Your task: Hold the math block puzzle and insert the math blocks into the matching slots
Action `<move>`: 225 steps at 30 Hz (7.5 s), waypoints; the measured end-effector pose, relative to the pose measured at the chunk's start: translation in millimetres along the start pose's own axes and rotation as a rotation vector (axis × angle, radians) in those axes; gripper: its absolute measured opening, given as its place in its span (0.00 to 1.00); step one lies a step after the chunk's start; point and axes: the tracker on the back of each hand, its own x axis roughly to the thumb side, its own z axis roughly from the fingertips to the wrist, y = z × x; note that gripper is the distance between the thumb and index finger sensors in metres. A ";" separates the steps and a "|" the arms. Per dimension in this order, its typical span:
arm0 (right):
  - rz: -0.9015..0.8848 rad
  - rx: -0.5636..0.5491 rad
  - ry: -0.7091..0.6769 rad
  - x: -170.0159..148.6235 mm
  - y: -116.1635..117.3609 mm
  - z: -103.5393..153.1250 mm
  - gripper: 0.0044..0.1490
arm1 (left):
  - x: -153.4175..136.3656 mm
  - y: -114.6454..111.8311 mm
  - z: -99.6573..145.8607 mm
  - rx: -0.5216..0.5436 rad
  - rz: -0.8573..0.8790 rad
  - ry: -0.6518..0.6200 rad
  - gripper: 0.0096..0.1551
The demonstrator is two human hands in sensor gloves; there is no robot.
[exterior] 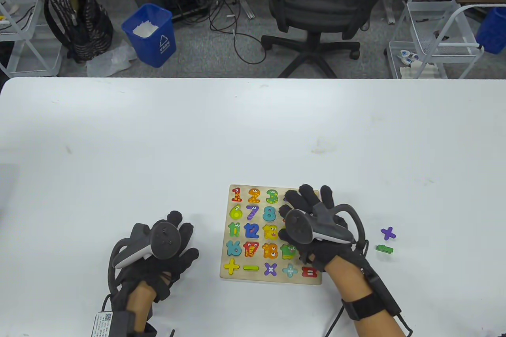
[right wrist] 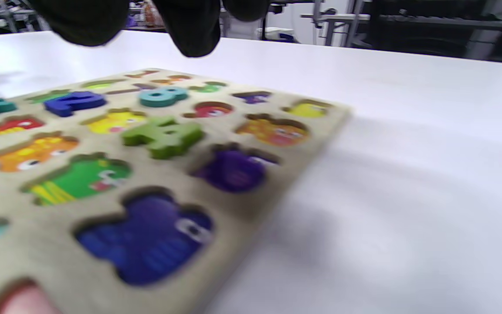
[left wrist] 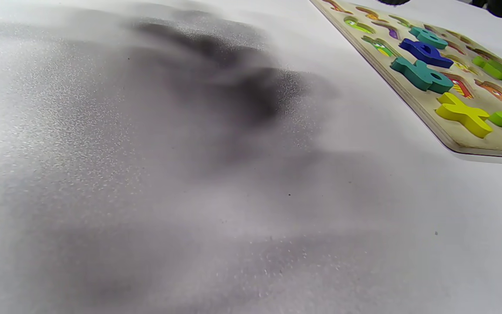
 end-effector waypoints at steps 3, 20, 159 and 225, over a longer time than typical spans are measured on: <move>-0.067 0.005 0.048 -34.0 4.0 15.0 0.41 | 0.4 -0.3 -0.4 -0.004 -0.003 -0.001 0.43; 0.032 0.088 0.542 -149.6 12.8 64.4 0.38 | 0.4 -0.1 -0.6 -0.016 -0.006 0.009 0.44; 0.435 -0.127 -0.055 11.8 7.2 42.2 0.33 | 1.5 -1.3 0.8 -0.002 -0.027 0.011 0.44; 0.210 0.268 0.311 -104.5 37.1 36.6 0.43 | 5.3 -0.3 -1.0 -0.030 -0.058 0.011 0.43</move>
